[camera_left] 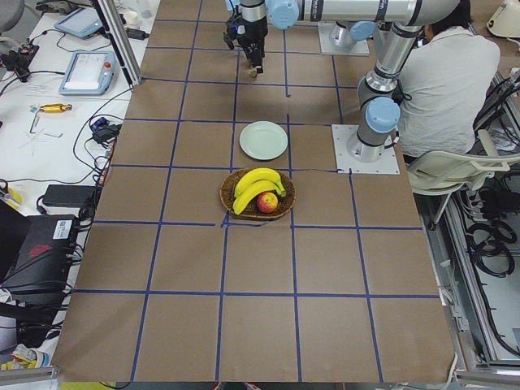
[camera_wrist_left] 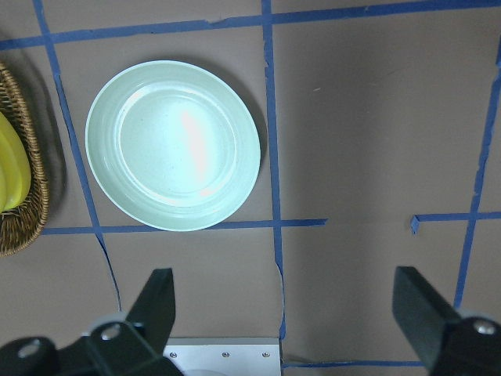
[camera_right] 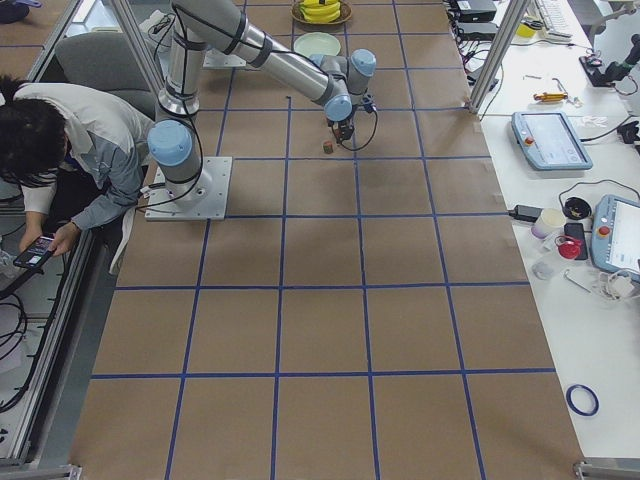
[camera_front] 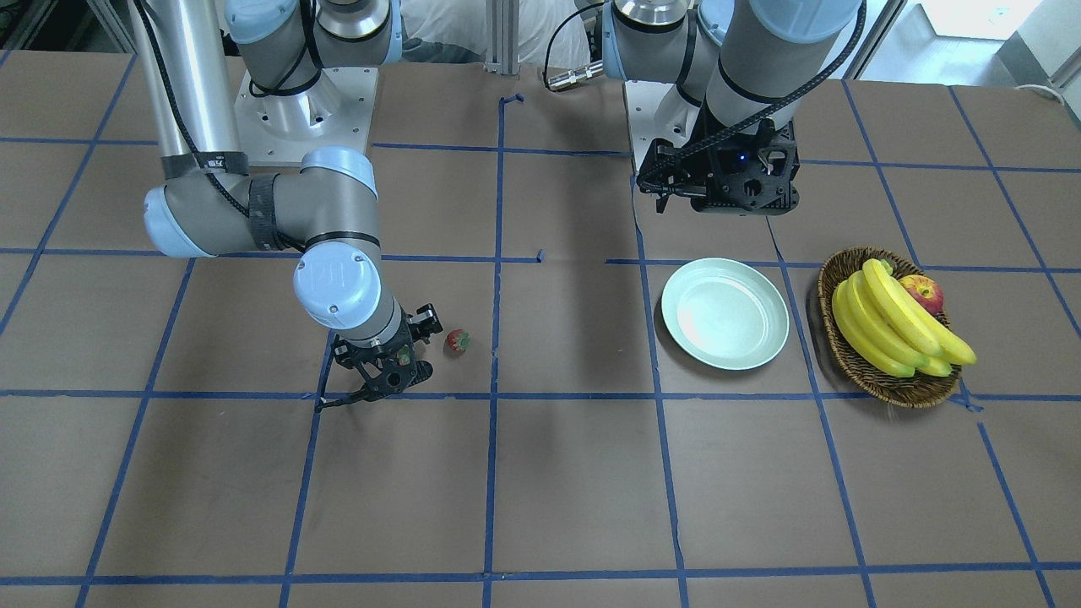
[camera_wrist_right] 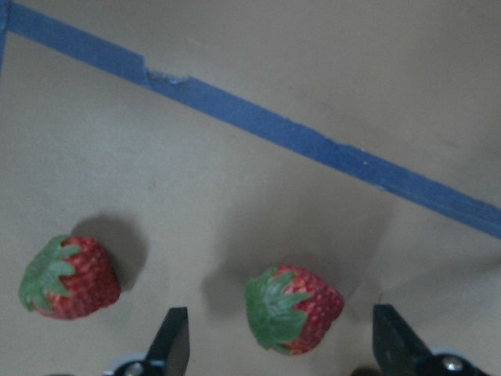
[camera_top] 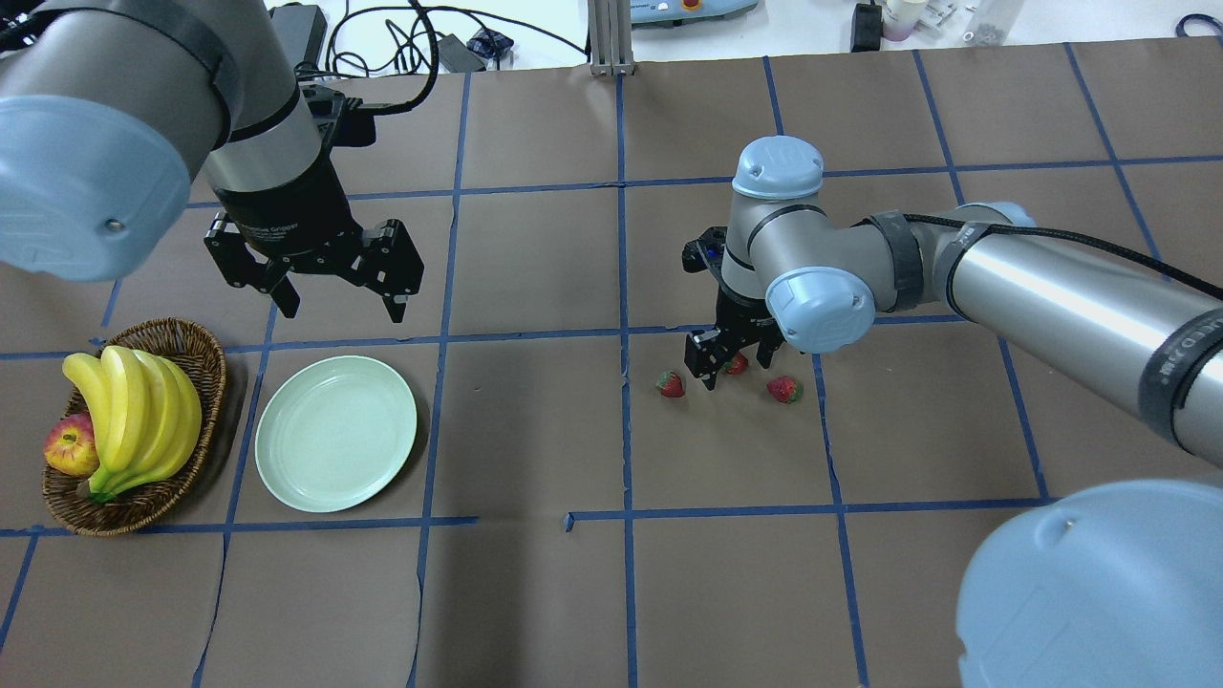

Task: Collect all strawberries into plate
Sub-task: 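Lower the right gripper onto a strawberry and close on it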

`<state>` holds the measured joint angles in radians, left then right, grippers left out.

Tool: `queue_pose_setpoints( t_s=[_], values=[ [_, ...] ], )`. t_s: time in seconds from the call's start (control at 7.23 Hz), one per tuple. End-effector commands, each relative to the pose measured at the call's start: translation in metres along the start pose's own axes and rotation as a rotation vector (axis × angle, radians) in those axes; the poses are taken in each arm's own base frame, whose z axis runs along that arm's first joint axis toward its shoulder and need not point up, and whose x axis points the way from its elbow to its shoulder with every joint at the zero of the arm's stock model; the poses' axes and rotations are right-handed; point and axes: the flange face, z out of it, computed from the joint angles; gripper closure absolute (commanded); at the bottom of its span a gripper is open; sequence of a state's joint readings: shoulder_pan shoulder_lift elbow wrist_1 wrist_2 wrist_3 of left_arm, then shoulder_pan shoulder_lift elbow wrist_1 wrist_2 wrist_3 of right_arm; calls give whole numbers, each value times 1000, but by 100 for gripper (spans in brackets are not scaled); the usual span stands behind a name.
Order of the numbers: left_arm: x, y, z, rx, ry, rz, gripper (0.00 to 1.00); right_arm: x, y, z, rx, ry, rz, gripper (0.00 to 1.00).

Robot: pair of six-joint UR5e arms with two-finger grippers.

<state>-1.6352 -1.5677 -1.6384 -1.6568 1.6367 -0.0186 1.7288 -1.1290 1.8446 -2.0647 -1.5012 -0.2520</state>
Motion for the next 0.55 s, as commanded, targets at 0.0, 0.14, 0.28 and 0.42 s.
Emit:
queue_pose_setpoints(
  t_s=[0.0,0.14,0.28,0.42],
  values=[
    [0,0,1,-3,0,0,0,1,-3,-2,16,7,-11,43],
    [1,1,2,-4,0,2,0,1,-4,0,18,8,-13,79],
    [0,0,2,-4,0,0,0,2,-4,3,12,10,-14,98],
    [1,1,2,-4,0,2,0,2,-5,1,15,12,-15,100]
  ],
)
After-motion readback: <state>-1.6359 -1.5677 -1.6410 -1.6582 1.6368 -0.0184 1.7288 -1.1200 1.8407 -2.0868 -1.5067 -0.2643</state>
